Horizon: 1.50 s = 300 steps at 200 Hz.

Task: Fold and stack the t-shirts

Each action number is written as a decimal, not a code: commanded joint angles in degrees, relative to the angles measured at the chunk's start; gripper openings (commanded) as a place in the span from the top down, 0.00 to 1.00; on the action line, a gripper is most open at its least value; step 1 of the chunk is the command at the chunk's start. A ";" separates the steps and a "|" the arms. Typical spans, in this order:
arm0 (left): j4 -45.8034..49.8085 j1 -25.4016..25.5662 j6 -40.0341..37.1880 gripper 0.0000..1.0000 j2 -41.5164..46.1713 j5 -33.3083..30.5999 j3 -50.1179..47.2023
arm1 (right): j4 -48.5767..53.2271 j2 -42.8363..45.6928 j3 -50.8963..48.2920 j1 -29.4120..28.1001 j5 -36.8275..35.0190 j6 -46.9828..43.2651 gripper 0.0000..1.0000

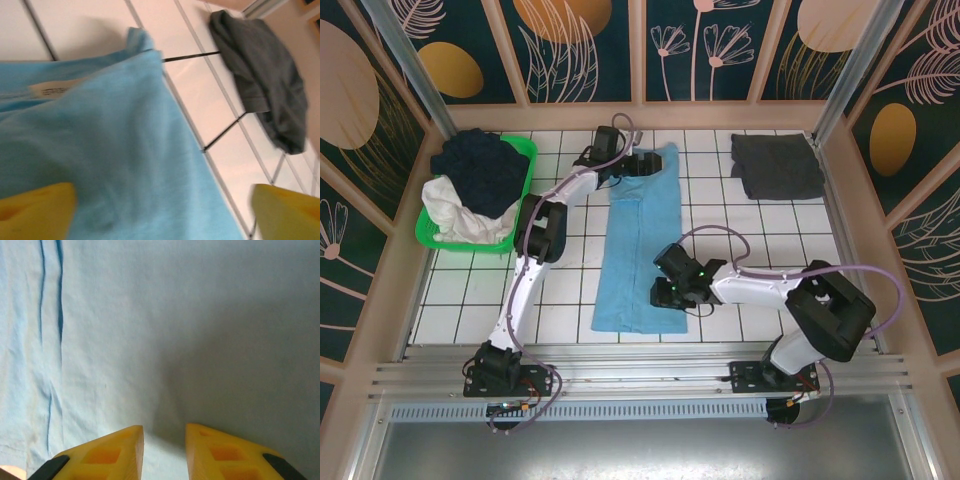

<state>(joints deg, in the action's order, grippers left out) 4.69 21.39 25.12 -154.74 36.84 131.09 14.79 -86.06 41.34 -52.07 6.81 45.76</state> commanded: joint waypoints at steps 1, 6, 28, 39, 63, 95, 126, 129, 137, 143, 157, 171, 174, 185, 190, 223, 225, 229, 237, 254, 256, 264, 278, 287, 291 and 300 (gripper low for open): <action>0.87 0.32 -1.55 0.01 6.83 -0.94 -2.98 | 8.16 4.21 2.86 0.72 -4.64 0.95 0.69; 1.63 0.32 -2.05 0.01 8.58 -2.38 -3.83 | 8.72 5.50 2.72 0.75 -5.36 0.97 0.66; 3.33 0.32 -3.33 0.01 18.80 -9.29 -11.75 | 10.06 10.98 -0.83 0.99 -6.20 2.57 0.55; 2.63 0.41 -2.33 0.01 25.36 -14.81 -19.82 | 10.83 13.51 -3.35 1.18 -6.32 4.27 0.51; 0.85 1.42 -0.35 0.01 43.12 -29.13 -41.16 | 11.11 18.54 -8.80 1.01 -5.00 7.43 0.47; -5.76 0.53 16.06 0.01 63.73 -37.53 -68.67 | 7.27 22.29 -13.27 0.51 -0.11 9.09 0.45; -5.10 -0.96 17.66 0.01 72.11 -24.69 -80.61 | 7.87 21.13 -12.44 -1.11 0.71 9.30 0.46; -5.27 -0.68 17.79 0.01 73.10 -23.99 -81.95 | 8.01 21.00 -12.43 -1.30 0.68 9.41 0.46; -4.31 0.89 17.95 0.01 75.36 -24.18 -84.81 | 8.26 20.91 -12.55 -1.60 0.61 9.85 0.46; -2.59 2.72 17.71 0.01 77.00 -25.46 -86.14 | 8.25 20.80 -12.68 -1.71 0.66 10.20 0.46; 2.45 8.15 18.10 0.02 79.92 -28.80 -88.67 | 8.35 20.61 -13.04 -1.86 0.75 10.71 0.47; 5.81 12.54 20.22 0.08 82.61 -29.80 -91.95 | 8.84 20.15 -12.73 -2.11 0.93 10.87 0.48; 6.38 13.41 21.04 0.10 83.25 -30.14 -92.95 | 9.04 20.04 -12.63 -2.27 0.86 10.87 0.49; 8.05 16.19 23.90 0.15 86.39 -31.43 -97.03 | 9.51 19.36 -12.17 -2.71 0.84 10.85 0.50; 8.23 17.47 25.26 0.16 88.00 -31.28 -99.18 | 9.73 18.91 -11.96 -2.84 0.95 10.87 0.50; 10.96 27.16 31.92 0.23 96.30 -31.03 -108.34 | 10.25 17.21 -11.17 -3.95 1.80 10.98 0.51; 10.96 27.64 32.27 0.24 96.49 -31.08 -108.68 | 10.26 17.06 -11.12 -3.99 1.85 10.94 0.51; 10.63 28.59 33.07 0.25 96.82 -31.05 -109.21 | 10.33 16.93 -11.03 -4.08 1.89 10.87 0.51; 9.31 29.90 34.30 0.27 96.99 -30.45 -110.33 | 10.35 16.65 -10.77 -4.20 2.05 10.72 0.51; 6.61 31.93 35.94 0.31 95.77 -30.11 -111.22 | 10.09 15.74 -10.20 -4.60 2.36 10.40 0.52; 6.33 32.15 35.95 0.31 95.48 -30.08 -111.11 | 9.91 15.57 -10.20 -4.66 2.41 10.36 0.53; 6.18 33.34 35.87 0.32 94.18 -30.18 -110.45 | 9.17 15.06 -9.86 -5.02 2.79 10.23 0.54; 9.14 34.78 35.96 0.32 91.72 -32.67 -108.88 | 8.10 14.18 -9.62 -5.70 3.12 10.48 0.54; 10.12 35.03 36.04 0.34 90.47 -33.43 -108.72 | 7.65 13.49 -9.53 -5.93 3.17 10.50 0.55; 10.10 35.02 36.12 0.35 89.89 -33.66 -108.83 | 7.48 13.22 -9.53 -6.00 3.08 10.56 0.55; 9.04 34.99 36.05 0.39 89.08 -33.72 -109.18 | 7.20 12.71 -9.66 -6.10 2.86 10.69 0.56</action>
<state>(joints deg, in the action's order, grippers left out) 14.02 55.33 59.09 -62.61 3.44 22.02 22.96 -71.77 30.48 -57.32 9.19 55.90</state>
